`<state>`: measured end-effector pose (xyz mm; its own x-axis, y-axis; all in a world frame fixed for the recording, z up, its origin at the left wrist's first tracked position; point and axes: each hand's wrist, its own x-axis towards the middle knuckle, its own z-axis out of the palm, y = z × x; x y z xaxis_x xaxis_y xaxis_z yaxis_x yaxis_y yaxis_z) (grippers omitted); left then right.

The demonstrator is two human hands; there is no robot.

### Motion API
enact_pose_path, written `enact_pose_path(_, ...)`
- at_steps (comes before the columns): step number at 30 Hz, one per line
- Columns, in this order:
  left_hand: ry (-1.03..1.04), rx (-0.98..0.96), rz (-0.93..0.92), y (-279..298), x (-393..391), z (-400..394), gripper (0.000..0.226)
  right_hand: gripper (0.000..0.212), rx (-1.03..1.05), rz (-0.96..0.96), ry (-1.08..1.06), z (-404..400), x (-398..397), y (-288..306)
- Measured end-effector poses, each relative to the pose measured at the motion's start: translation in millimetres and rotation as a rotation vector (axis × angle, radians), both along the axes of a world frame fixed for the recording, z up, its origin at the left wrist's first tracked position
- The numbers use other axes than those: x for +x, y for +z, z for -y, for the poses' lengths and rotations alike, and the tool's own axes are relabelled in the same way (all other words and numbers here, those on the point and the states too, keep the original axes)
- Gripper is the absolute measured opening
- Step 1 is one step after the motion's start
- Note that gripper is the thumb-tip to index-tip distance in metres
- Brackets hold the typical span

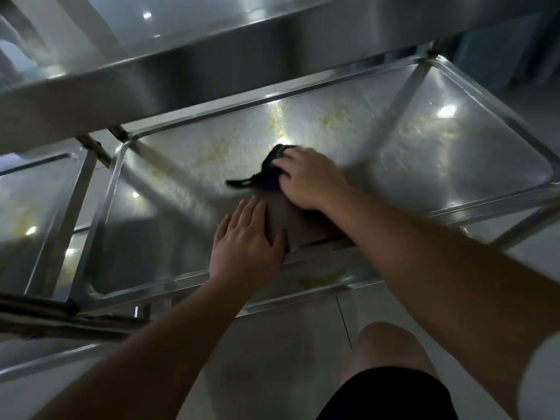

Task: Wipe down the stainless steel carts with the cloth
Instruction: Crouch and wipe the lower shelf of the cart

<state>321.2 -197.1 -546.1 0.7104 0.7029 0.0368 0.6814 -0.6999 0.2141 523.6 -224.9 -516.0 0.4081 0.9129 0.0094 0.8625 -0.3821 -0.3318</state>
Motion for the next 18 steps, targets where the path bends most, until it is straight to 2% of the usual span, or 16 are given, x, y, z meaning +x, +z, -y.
enact_pose_path(3,0.001,0.008,0.024,-2.5,0.4,0.8,0.082,0.051,0.003,-0.011,0.104,-1.8,-6.3,-2.1)
enact_pose_path(6,0.001,0.014,0.034,-3.5,-2.5,-1.4,0.079,0.05,0.014,-0.012,0.051,8.2,18.3,1.4)
enact_pose_path(11,0.012,0.03,0.05,-4.0,-1.2,0.7,0.076,0.048,0.081,0.042,-0.294,67.6,123.5,0.6)
enact_pose_path(14,0.021,0.041,0.06,-7.0,-0.6,1.8,0.075,0.056,0.052,0.069,-0.535,135.0,188.8,-2.6)
enact_pose_path(18,0.017,0.065,0.077,-13.4,-0.3,0.8,0.074,0.064,-0.011,0.055,-0.715,191.6,214.9,-5.5)
